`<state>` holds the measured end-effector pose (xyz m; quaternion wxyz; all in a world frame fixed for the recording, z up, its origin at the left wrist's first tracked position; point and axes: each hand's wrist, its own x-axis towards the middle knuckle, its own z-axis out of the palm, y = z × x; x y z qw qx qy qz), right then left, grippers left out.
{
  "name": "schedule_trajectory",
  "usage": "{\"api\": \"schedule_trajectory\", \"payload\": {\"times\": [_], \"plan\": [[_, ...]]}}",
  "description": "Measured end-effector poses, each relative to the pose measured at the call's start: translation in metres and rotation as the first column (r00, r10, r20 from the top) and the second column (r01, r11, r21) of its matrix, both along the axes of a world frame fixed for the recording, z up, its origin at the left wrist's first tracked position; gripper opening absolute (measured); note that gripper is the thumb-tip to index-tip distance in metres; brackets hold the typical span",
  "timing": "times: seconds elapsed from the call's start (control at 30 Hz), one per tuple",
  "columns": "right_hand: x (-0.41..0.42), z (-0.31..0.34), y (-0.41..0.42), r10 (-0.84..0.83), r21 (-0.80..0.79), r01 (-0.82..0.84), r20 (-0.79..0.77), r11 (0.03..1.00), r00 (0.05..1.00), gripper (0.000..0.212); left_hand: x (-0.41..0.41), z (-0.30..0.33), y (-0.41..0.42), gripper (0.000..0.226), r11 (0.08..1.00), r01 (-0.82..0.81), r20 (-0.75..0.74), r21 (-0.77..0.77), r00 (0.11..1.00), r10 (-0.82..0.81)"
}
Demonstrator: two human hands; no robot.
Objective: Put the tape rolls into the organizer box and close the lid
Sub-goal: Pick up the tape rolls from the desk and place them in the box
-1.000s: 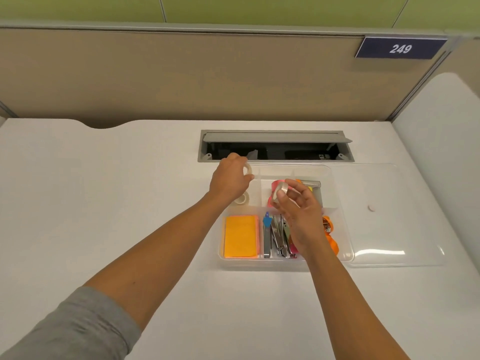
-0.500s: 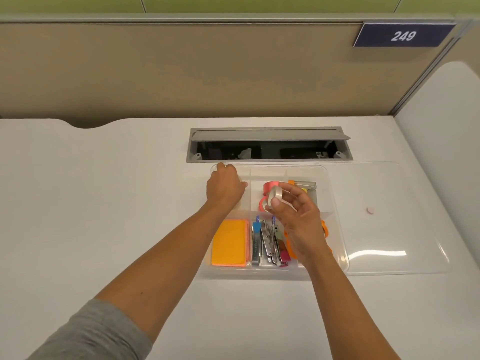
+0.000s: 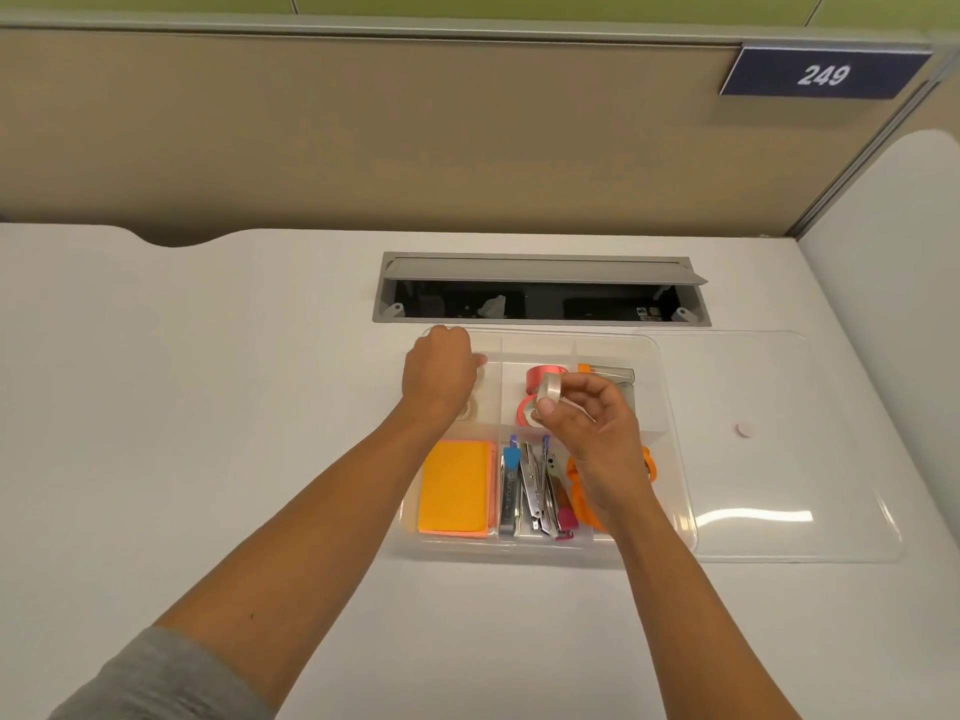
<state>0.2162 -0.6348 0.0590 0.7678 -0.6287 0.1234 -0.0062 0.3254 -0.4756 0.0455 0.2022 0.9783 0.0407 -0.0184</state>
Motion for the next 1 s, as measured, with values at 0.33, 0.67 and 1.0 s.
{"api": "schedule_trajectory", "payload": {"times": [0.33, 0.67, 1.0], "plan": [[0.039, 0.006, 0.009, 0.164, -0.524, -0.118, 0.041, 0.844, 0.986, 0.012, -0.031, -0.013, 0.075, 0.028, 0.962, -0.042, 0.155, -0.27, 0.984, 0.086], [0.087, -0.003, 0.047, 0.4, -0.986, -0.124, -0.071, 0.11, 0.914, 0.026, -0.08, -0.079, 0.122, 0.05, 0.975, 0.219, 0.096, 0.04, 0.97, -0.222], [0.109, -0.01, 0.07, 0.466, -0.953, -0.141, -0.256, -0.268, 0.847, 0.02, -0.079, -0.083, 0.123, 0.053, 0.972, 0.23, 0.112, 0.04, 0.966, -0.233]]}}
